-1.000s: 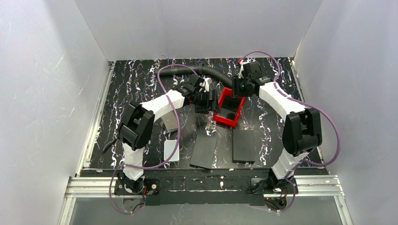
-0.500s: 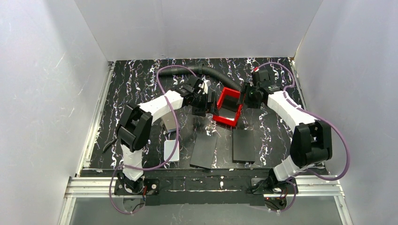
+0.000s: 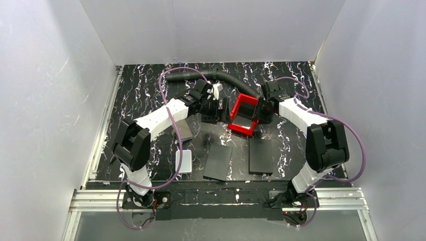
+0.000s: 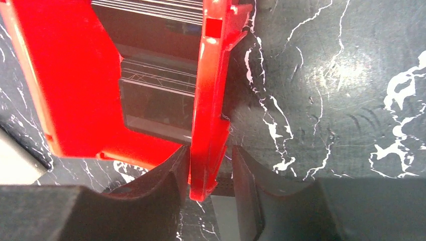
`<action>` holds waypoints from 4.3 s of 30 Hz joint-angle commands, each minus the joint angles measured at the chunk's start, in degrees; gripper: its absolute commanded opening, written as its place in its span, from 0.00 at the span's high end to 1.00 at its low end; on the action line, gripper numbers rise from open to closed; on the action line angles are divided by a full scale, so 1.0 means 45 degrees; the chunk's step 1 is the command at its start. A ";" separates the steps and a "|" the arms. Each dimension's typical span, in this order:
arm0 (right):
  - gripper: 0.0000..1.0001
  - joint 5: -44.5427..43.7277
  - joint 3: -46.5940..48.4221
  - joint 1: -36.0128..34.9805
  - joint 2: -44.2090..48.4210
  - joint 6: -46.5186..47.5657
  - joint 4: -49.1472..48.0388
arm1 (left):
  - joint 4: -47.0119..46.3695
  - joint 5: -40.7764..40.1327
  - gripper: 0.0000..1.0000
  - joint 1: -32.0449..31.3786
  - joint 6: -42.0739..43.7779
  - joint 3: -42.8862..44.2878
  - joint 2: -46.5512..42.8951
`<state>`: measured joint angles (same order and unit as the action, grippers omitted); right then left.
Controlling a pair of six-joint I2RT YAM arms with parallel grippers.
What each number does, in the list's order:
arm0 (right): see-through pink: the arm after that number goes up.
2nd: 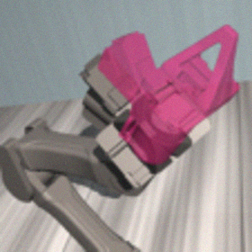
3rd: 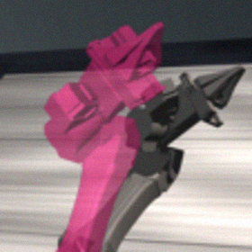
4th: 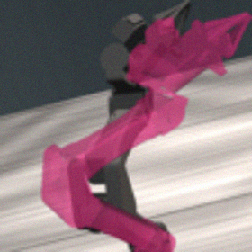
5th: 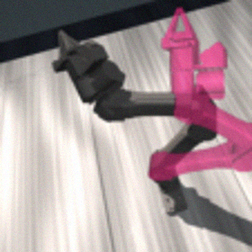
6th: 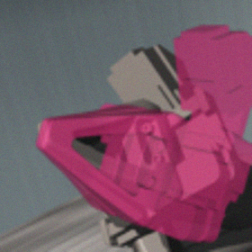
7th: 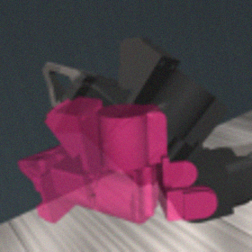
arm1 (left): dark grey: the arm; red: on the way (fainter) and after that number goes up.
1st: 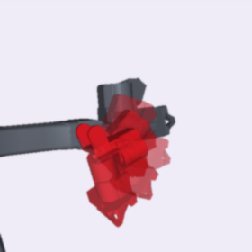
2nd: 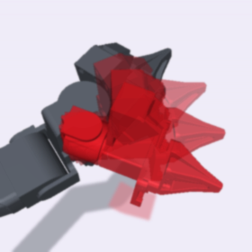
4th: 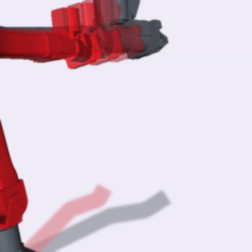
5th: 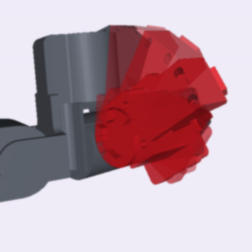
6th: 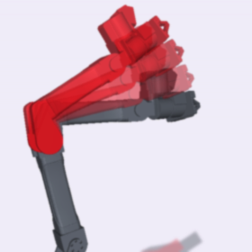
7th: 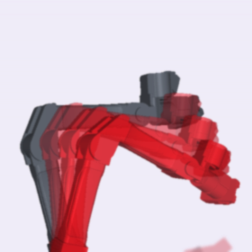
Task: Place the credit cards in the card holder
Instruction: Pick up the credit card from the storage box.
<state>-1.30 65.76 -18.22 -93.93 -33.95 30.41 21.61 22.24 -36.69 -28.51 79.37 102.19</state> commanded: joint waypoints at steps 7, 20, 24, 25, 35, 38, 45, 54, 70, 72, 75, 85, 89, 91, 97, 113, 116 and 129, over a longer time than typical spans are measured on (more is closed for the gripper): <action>0.57 -0.0501 0.0078 -0.0169 -0.0819 -0.1448 0.0370 | 0.0698 -0.0460 0.17 -0.0089 0.0662 -0.0922 -0.1389; 0.80 0.2331 0.0325 -0.0190 -0.0722 -0.2664 0.0507 | 0.1611 -0.1171 0.14 -0.0087 0.1441 -0.1262 -0.2989; 0.86 0.3661 0.0565 -0.0171 -0.0806 -0.3269 0.0272 | 0.1760 -0.1099 0.14 -0.0090 0.1456 -0.1184 -0.3425; 0.89 0.3940 0.0676 -0.0156 -0.0889 -0.3391 0.0302 | 0.1788 -0.1078 0.14 -0.0090 0.1454 -0.1148 -0.3517; 0.99 0.7923 0.0888 0.0269 -0.2362 -0.4897 0.0806 | 0.2183 -0.1230 0.12 -0.0085 0.1453 -0.1105 -0.4467; 0.99 0.8177 0.0539 0.0363 -0.2316 -0.5271 0.0821 | 0.2230 -0.1217 0.12 -0.0085 0.1453 -0.1064 -0.4561; 0.99 0.8719 0.0454 0.0797 -0.2230 -0.5833 0.0101 | 0.2238 -0.1148 0.11 -0.0089 0.1453 -0.1193 -0.4506; 0.99 0.3220 -0.0045 0.0219 -0.1194 -0.4798 -0.0621 | -0.0775 0.1540 0.08 0.1078 -0.1209 -0.2449 -0.2968; 0.99 -0.6051 -0.3618 -0.2965 0.0798 -0.0401 -0.5323 | -0.2006 -0.0431 0.25 0.0722 -0.0289 -0.0264 -0.0184; 0.99 -0.6538 -0.3801 -0.3062 0.0915 -0.0046 -0.5573 | -0.1888 -0.0439 0.27 0.0647 -0.0210 0.0034 0.0091; 0.99 -0.7015 -0.3949 -0.3157 0.1069 0.0313 -0.5668 | -0.1254 -0.0558 0.28 0.0561 -0.0060 0.0713 0.0691; 0.99 -0.6382 -0.3649 -0.3314 0.1212 0.0786 -0.5508 | 0.0081 -0.1192 0.37 0.0089 0.0460 0.2762 0.2888; 0.93 -0.5936 -0.3392 -0.3346 0.1116 0.0838 -0.5190 | 0.0198 -0.1345 0.38 -0.0159 0.0461 0.3266 0.3371; 0.86 -0.5585 -0.3214 -0.3343 0.1011 0.0888 -0.5021 | 0.0366 -0.1627 0.42 -0.0301 0.0500 0.3560 0.3552; 0.47 -0.4581 -0.2610 -0.3334 0.1367 0.1803 -0.4329 | 0.1119 -0.3014 0.55 -0.0596 0.1304 0.4452 0.4112; 0.02 -0.3830 -0.2434 -0.1860 0.4606 0.5236 -0.4123 | 0.1537 -0.3253 0.81 -0.0675 0.2761 0.5558 0.5013; 0.03 -0.1812 -0.3209 -0.1850 0.5227 0.7067 -0.5588 | 0.1671 -0.3386 0.99 -0.0670 0.3071 0.5830 0.5097; 0.37 0.2603 -0.0511 -0.1869 0.2773 0.7624 -0.3058 | -0.3802 -0.5339 1.00 -0.0694 0.4074 0.1325 0.1645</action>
<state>1.52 59.66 -26.63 -79.96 -0.01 13.17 16.56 3.68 -39.83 -12.95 91.70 118.10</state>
